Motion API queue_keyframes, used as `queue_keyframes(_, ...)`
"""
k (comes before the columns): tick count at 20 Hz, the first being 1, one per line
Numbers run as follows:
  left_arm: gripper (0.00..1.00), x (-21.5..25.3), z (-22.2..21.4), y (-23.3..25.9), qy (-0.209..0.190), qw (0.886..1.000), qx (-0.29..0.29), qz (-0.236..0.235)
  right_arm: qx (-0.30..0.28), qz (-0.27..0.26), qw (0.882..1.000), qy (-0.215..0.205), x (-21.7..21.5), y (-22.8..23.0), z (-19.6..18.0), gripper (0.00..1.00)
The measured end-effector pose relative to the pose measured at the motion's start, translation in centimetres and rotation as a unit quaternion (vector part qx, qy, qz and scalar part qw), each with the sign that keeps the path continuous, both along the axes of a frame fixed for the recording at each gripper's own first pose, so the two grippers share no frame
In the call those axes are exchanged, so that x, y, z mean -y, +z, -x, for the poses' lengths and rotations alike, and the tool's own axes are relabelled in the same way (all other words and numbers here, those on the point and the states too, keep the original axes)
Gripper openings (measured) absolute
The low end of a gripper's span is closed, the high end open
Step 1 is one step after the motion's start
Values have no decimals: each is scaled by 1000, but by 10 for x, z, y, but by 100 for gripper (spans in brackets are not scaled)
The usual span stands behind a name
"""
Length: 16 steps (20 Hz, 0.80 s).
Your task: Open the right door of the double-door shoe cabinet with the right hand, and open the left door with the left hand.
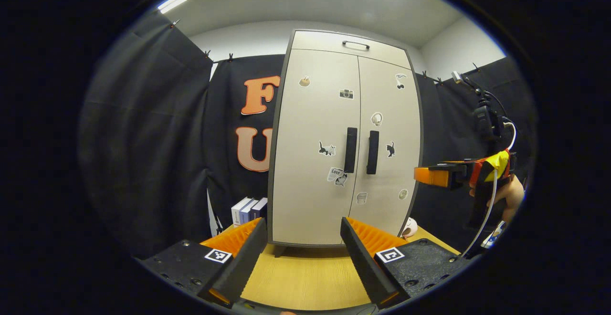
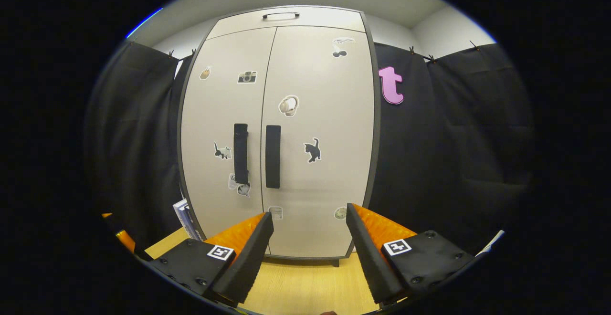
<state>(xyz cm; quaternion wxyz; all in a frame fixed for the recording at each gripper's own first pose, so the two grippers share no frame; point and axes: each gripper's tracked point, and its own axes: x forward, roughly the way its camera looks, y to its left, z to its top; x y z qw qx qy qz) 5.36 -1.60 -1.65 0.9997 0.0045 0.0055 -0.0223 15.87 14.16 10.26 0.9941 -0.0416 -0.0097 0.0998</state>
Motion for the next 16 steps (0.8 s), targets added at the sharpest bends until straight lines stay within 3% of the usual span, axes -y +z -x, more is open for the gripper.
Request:
queue_keyframes(2, 95, -6, -5, -1, 6, 1000, 2, -2, 6, -6, 1000, 4, -16, 11, -16, 99)
queue_keyframes(3, 95, -10, -7, -2, 11, 1000, 3, -6, 8, -10, 1000, 9, -24, 17, -23, 94)
queue_keyframes(12, 95, -29, -26, -20, 31, 999, -13, -2, 21, -16, 1000, 10, -78, 42, -86, 98)
queue_keyframes(13, 95, -32, -26, -20, 34, 999, -13, -3, 18, -18, 1000, 12, -83, 43, -92, 93)
queue_keyframes(15, 95, -37, -28, -20, 40, 999, -13, -3, 16, -22, 1000, 10, -89, 42, -103, 98)
queue_keyframes(16, 95, -39, -28, -20, 42, 999, -13, -2, 15, -25, 1000, 12, -91, 43, -107, 93)
